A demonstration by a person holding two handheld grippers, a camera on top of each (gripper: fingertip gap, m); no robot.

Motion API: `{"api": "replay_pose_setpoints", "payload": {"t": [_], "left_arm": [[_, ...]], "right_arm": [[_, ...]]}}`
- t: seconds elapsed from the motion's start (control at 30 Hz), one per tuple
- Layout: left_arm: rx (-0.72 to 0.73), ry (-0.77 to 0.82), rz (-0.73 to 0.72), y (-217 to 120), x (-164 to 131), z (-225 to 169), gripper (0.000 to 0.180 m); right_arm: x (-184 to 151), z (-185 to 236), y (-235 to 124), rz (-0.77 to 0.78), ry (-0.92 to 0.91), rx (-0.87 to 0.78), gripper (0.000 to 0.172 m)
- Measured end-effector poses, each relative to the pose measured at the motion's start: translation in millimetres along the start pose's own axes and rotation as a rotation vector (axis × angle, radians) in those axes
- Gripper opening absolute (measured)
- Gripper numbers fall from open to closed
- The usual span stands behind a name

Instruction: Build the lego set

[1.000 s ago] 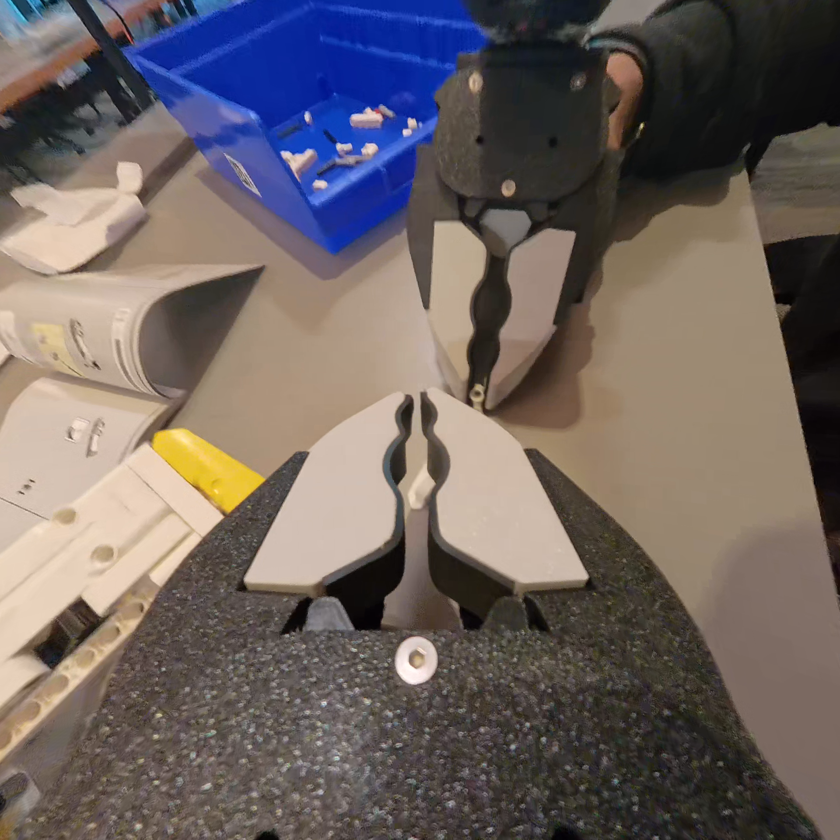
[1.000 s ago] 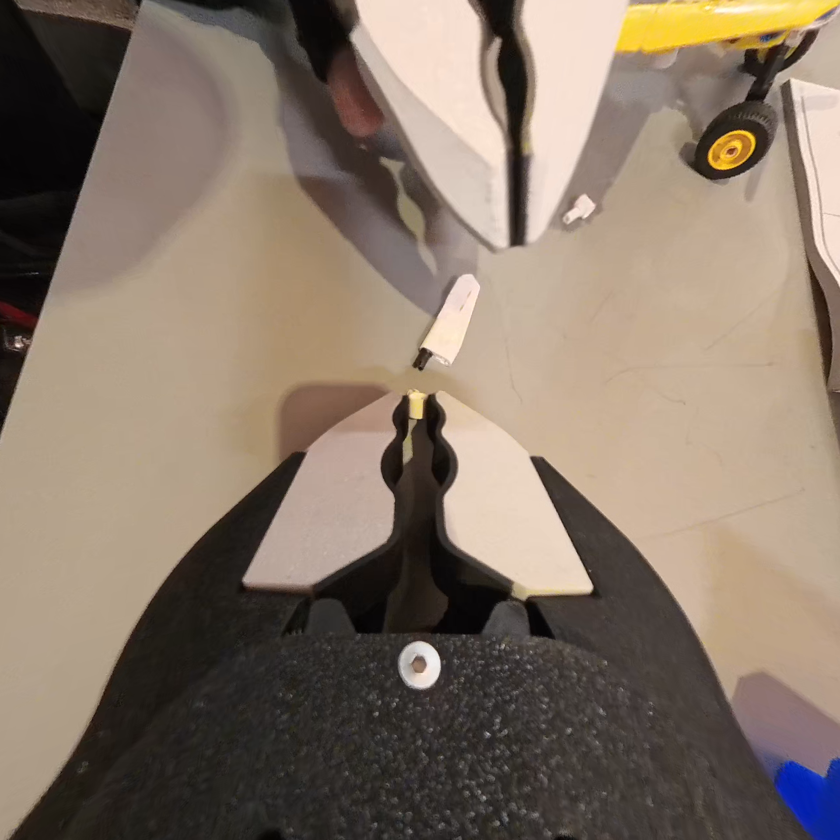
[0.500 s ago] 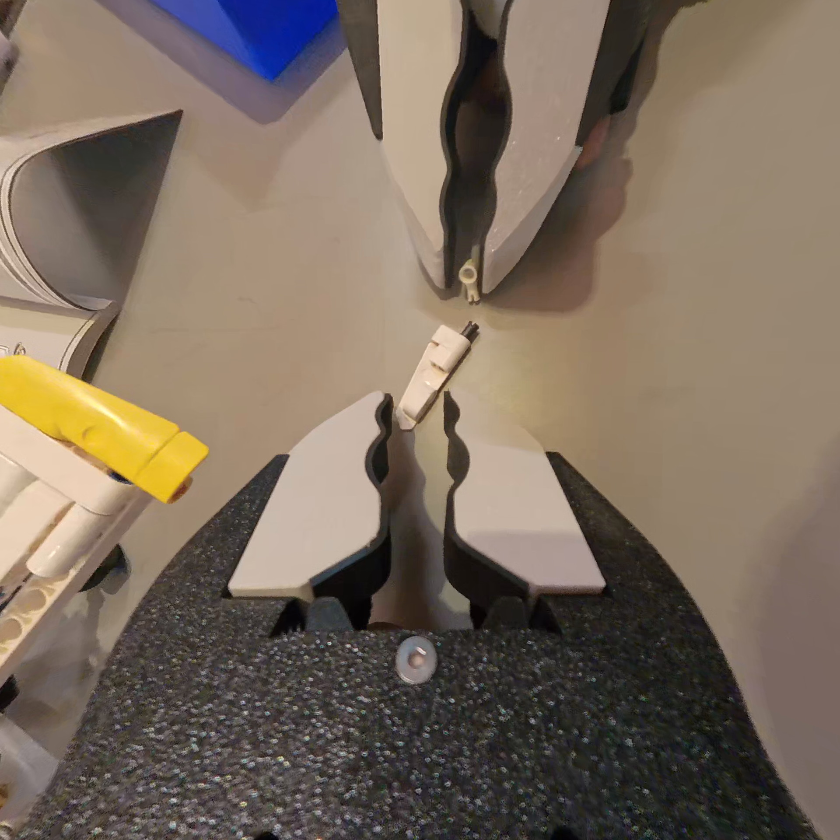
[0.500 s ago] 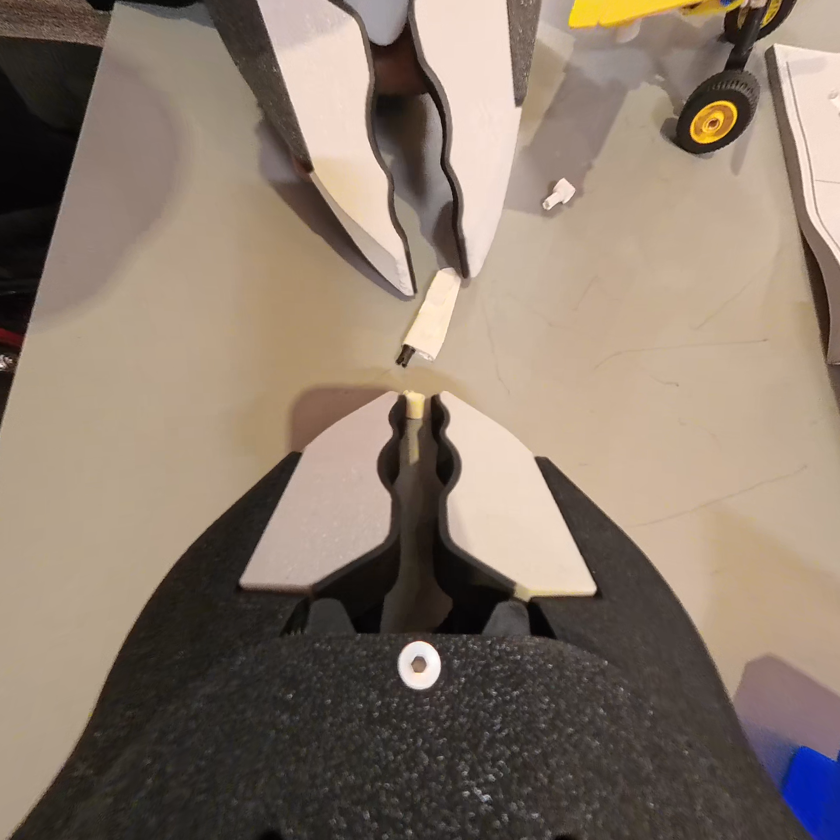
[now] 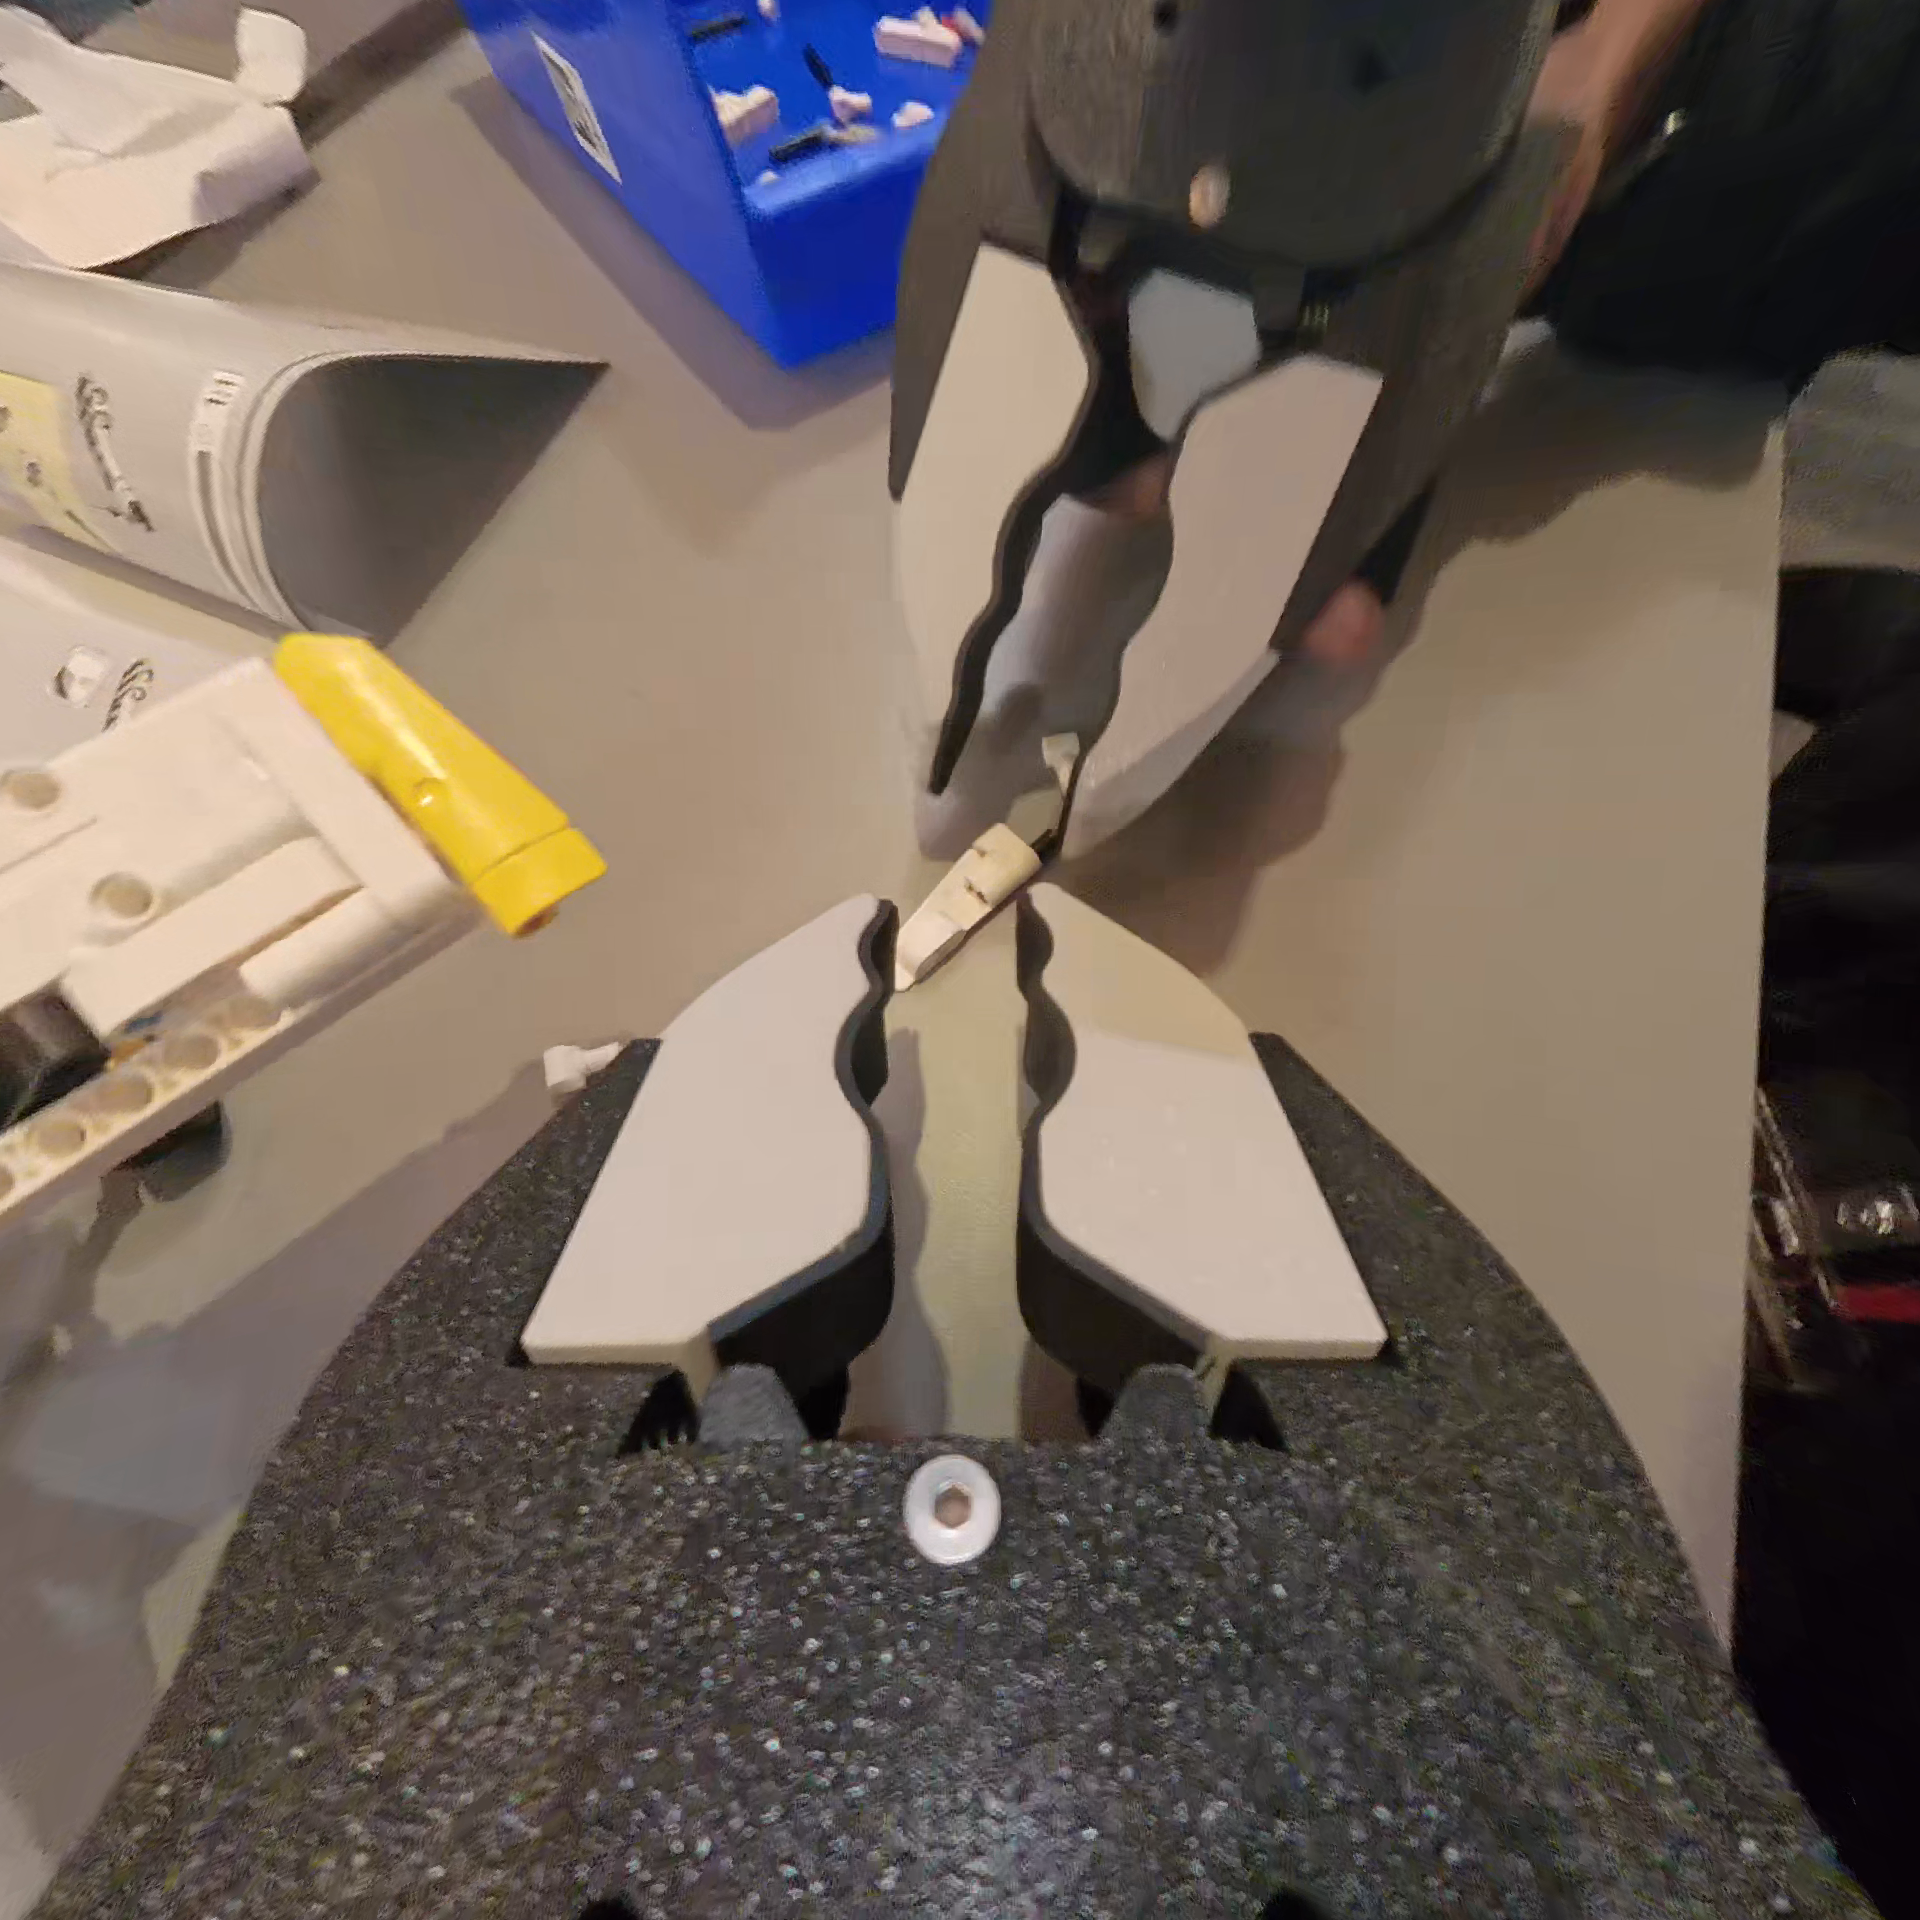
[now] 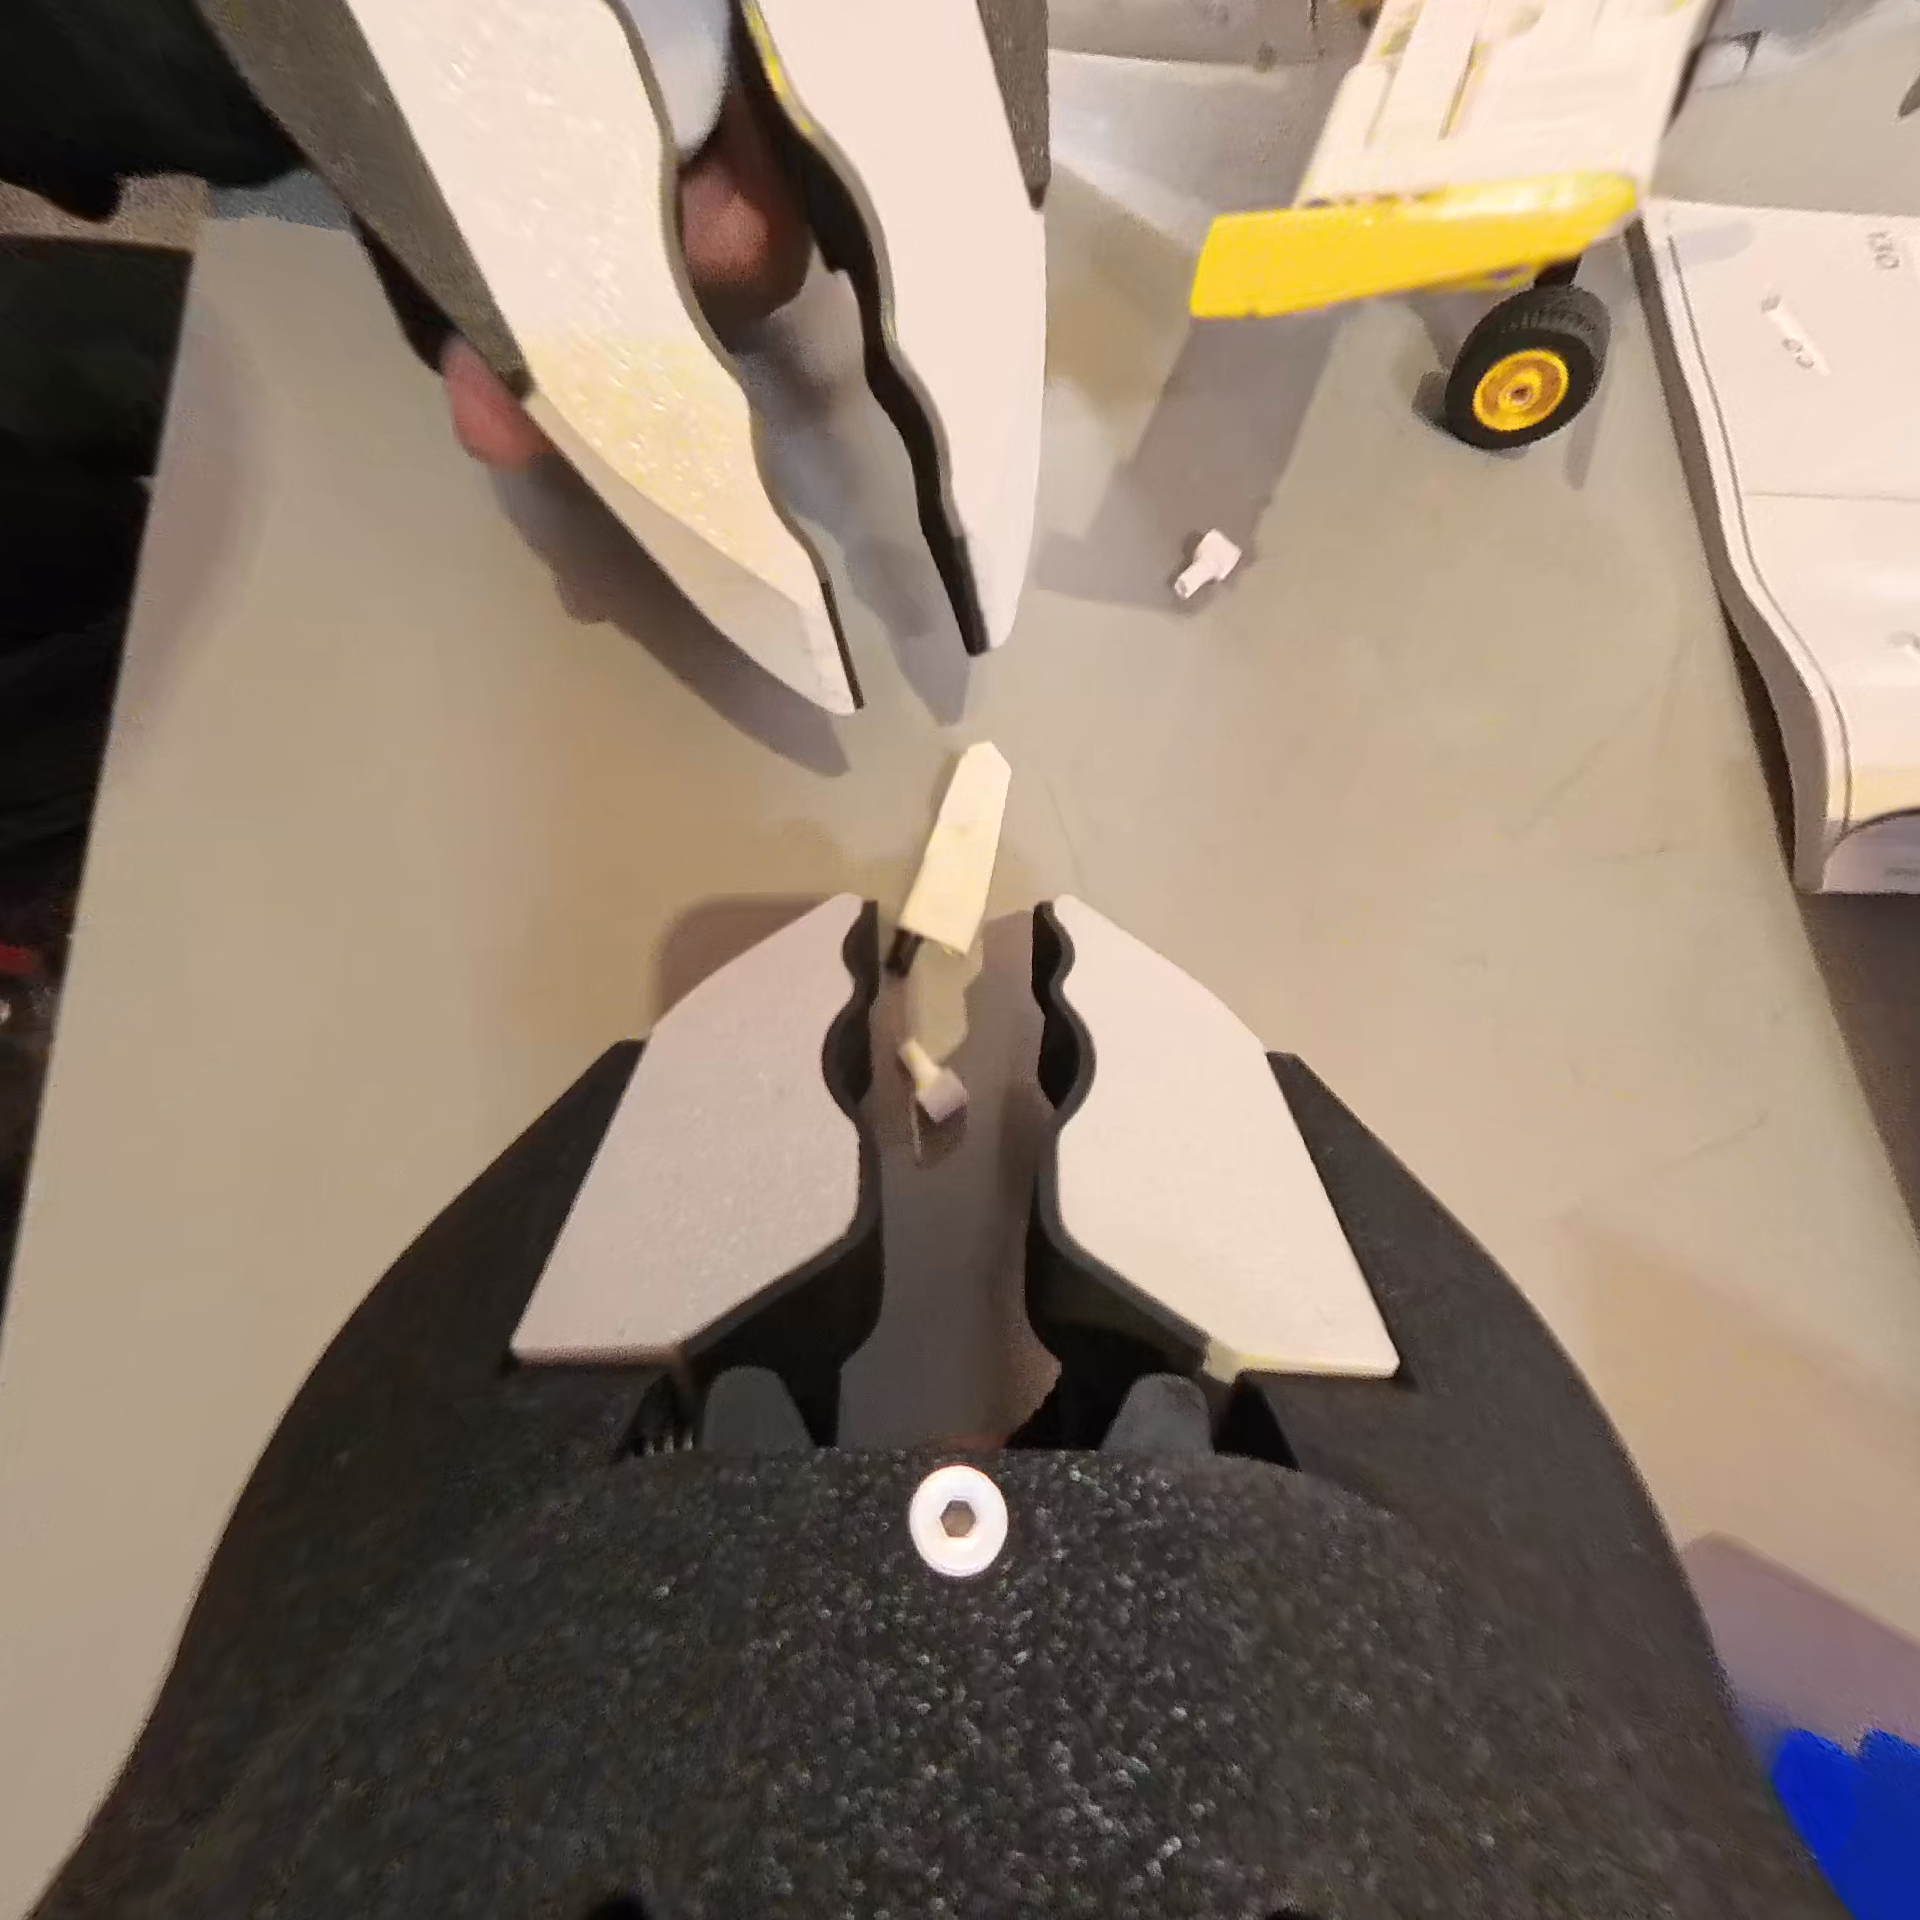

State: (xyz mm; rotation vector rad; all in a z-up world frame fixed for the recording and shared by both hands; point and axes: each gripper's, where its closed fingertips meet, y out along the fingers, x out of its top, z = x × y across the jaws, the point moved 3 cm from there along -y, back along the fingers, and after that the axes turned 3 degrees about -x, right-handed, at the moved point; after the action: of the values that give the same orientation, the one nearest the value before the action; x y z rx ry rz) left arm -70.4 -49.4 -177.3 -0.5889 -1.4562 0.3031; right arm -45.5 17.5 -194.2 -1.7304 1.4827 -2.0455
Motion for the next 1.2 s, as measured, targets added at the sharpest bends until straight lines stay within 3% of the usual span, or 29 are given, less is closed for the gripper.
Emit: {"api": "replay_pose_setpoints", "payload": {"t": [0.13, 0.2, 0.33, 0.57, 0.73, 1.03, 1.2], "left_arm": [[0.018, -0.075, -0.006, -6, -4, -1, 0.027], [0.029, -0.102, 0.017, -7, -10, -2, 0.027], [0.031, -0.147, 0.042, -2, -15, -5, 0.027], [0.129, -0.204, -0.012, 25, 6, 0, 0.030], [0.272, -0.118, -0.103, 44, 31, 2, 0.035], [0.391, -0.131, -0.186, 52, 48, 3, 0.030], [0.388, -0.112, -0.188, 52, 49, 1, 0.029]], "right_arm": [[-2, 3, 18, 0.124, 0.009, -0.030, 0.027], [0, 4, 20, 0.146, 0.053, -0.034, 0.015], [-1, -3, 18, 0.150, 0.151, -0.103, 0.014], [1, -25, -5, -0.209, 0.748, -0.112, 0.014], [-4, -39, -26, -0.501, 1.167, -0.055, 0.014], [0, -31, -40, -0.696, 1.306, -0.089, 0.014], [2, -27, -42, -0.778, 1.356, -0.054, 0.011]]}}
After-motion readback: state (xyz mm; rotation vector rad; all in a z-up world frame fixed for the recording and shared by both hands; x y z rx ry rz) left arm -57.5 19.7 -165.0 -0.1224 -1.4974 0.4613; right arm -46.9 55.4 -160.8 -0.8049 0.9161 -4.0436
